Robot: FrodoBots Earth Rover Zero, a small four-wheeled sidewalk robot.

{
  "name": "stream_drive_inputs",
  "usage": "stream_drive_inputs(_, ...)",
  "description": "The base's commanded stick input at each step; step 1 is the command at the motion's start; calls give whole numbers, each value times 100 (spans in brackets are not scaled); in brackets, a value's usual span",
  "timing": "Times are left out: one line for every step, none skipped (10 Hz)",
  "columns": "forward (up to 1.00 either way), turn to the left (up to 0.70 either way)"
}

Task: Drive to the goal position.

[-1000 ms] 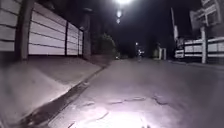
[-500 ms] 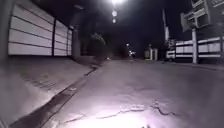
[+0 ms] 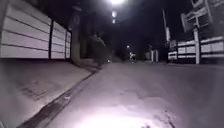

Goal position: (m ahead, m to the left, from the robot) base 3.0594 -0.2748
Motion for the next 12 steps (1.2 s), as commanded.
stream_drive_inputs(70,0)
stream_drive_inputs(70,0)
stream_drive_inputs(70,0)
stream_drive_inputs(70,0)
stream_drive_inputs(70,0)
stream_drive_inputs(70,0)
stream_drive_inputs(70,0)
stream_drive_inputs(70,0)
stream_drive_inputs(70,0)
stream_drive_inputs(70,0)
stream_drive_inputs(70,0)
stream_drive_inputs(70,0)
